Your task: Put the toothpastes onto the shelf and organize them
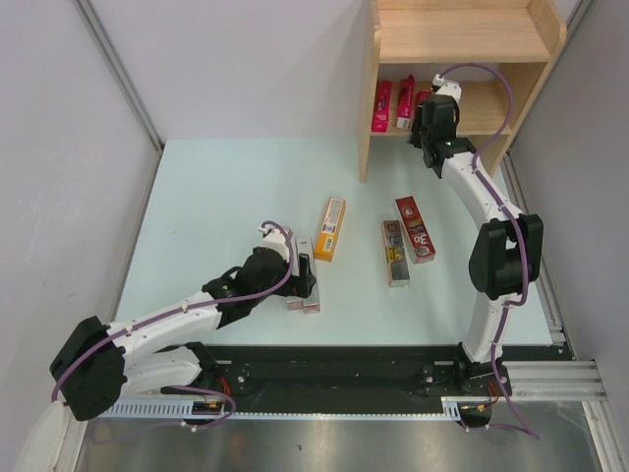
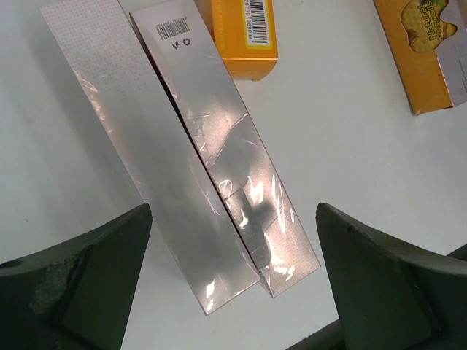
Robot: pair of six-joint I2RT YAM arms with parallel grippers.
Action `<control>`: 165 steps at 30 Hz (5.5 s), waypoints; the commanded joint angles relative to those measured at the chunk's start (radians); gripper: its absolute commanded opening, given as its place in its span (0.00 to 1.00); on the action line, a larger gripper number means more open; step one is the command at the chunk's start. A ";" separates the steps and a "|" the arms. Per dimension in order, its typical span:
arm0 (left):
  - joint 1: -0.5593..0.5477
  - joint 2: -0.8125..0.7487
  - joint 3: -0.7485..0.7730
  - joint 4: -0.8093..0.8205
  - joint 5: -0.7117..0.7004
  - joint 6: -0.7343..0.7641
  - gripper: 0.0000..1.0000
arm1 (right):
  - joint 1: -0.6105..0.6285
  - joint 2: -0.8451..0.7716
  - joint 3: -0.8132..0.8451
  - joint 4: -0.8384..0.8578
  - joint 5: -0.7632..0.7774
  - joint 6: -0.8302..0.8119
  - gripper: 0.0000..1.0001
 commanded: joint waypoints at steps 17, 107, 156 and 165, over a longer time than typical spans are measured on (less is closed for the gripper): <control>-0.013 -0.010 -0.018 0.005 -0.017 -0.029 1.00 | 0.061 0.067 0.121 0.086 0.005 -0.143 0.34; -0.036 -0.056 0.041 -0.084 -0.078 -0.011 1.00 | 0.101 -0.312 -0.284 0.147 -0.049 -0.002 0.73; -0.036 -0.057 0.147 -0.128 -0.045 0.001 1.00 | 0.359 -0.607 -1.034 -0.100 -0.052 0.240 0.86; -0.036 -0.065 0.147 -0.124 -0.042 -0.003 1.00 | 0.364 -0.509 -1.052 -0.040 -0.018 0.271 0.79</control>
